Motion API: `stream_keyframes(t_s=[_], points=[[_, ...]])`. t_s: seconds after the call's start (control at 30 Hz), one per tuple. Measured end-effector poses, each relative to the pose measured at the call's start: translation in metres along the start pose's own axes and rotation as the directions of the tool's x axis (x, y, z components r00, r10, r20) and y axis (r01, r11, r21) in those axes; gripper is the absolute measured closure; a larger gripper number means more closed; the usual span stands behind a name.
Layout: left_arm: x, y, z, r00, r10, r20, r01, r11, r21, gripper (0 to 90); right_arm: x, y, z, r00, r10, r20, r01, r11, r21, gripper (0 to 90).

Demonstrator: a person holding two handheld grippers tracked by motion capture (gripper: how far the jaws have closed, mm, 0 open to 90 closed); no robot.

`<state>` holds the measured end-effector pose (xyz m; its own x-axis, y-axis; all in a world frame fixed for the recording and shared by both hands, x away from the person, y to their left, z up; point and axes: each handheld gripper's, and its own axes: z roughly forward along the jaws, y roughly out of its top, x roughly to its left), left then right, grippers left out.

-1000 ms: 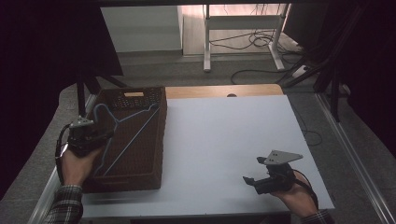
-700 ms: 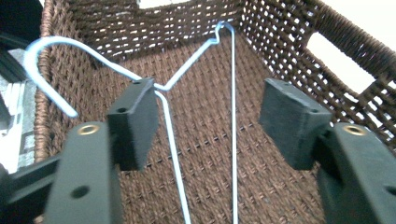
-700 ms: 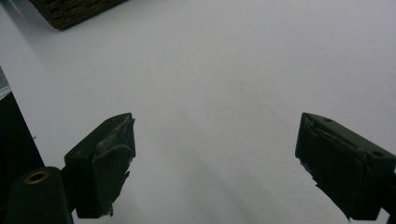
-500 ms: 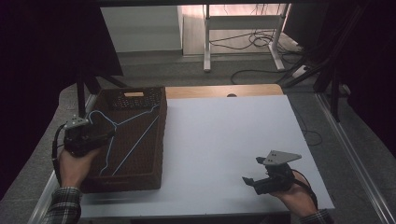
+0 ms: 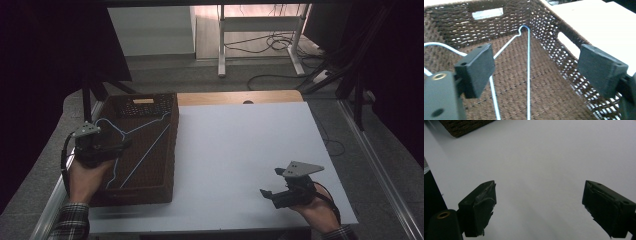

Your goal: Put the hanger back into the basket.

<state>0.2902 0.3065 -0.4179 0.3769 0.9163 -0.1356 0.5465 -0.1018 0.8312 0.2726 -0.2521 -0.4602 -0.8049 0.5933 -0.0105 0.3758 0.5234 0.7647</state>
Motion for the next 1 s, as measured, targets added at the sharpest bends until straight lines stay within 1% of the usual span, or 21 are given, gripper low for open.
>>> stream_keyframes(t_s=[0.03, 0.13, 0.17, 0.23, 0.37, 0.57, 0.67, 0.77, 0.8, 0.83, 1.0], points=[[-0.001, 0.0, 0.0, 1.0, -0.004, 0.001, 0.004, 1.0, -0.003, 12.8, 0.0, 0.0, 0.0, 1.0, -0.001, 0.0, 0.001, 1.0, -0.001, 12.4], [-0.004, 0.0, -0.001, 0.9994, -0.032, 0.013, 0.032, 0.9994, -0.01, 12.2, 0.001, 0.0, 0.0, 1.0, -0.004, 0.0, 0.004, 1.0, 0.0, 12.5], [-0.006, -0.001, -0.001, 0.9991, -0.035, 0.024, 0.035, 0.9993, -0.009, 10.9, 0.001, 0.0, 0.0, 1.0, -0.005, -0.001, 0.005, 1.0, 0.0, 12.4], [-0.008, -0.001, -0.001, 0.9989, -0.035, 0.029, 0.036, 0.9993, -0.012, 9.9, 0.001, 0.0, 0.0, 1.0, -0.006, -0.001, 0.006, 1.0, 0.001, 12.4], [-0.016, -0.002, -0.002, 0.9989, -0.021, 0.041, 0.021, 0.9997, -0.013, 7.8, 0.0, -0.001, -0.001, 1.0, -0.002, 0.001, 0.002, 1.0, 0.0, 12.4], [-0.031, -0.001, -0.003, 0.998, 0.007, 0.063, -0.007, 0.9999, -0.01, 4.3, 0.001, -0.001, 0.0, 1.0, -0.002, 0.001, 0.002, 1.0, 0.001, 12.3], [-0.04, 0.0, -0.003, 0.9963, 0.022, 0.083, -0.022, 0.9997, -0.011, 3.1, 0.001, 0.0, -0.001, 1.0, 0.001, 0.003, -0.001, 1.0, -0.002, 12.1], [-0.052, 0.002, -0.004, 0.9935, 0.05, 0.102, -0.05, 0.9987, -0.011, 2.4, 0.0, 0.0, -0.003, 0.9999, 0.009, 0.006, -0.009, 1.0, -0.009, 11.8], [-0.054, 0.002, -0.004, 0.9931, 0.054, 0.104, -0.053, 0.9985, -0.012, 2.1, 0.0, 0.0, -0.004, 0.9999, 0.013, 0.005, -0.013, 1.0, -0.016, 11.5], [-0.059, 0.002, -0.005, 0.992, 0.067, 0.107, -0.066, 0.9977, -0.014, 2.1, 0.0, 0.0, -0.005, 0.9999, 0.014, 0.006, -0.014, 1.0, -0.02, 11.1], [-0.077, 0.004, -0.006, 0.988, 0.103, 0.116, -0.101, 0.9947, -0.018, 1.8, 0.001, 0.0, -0.01, 0.9995, 0.032, 0.005, -0.032, 0.998, -0.048, 8.5]])
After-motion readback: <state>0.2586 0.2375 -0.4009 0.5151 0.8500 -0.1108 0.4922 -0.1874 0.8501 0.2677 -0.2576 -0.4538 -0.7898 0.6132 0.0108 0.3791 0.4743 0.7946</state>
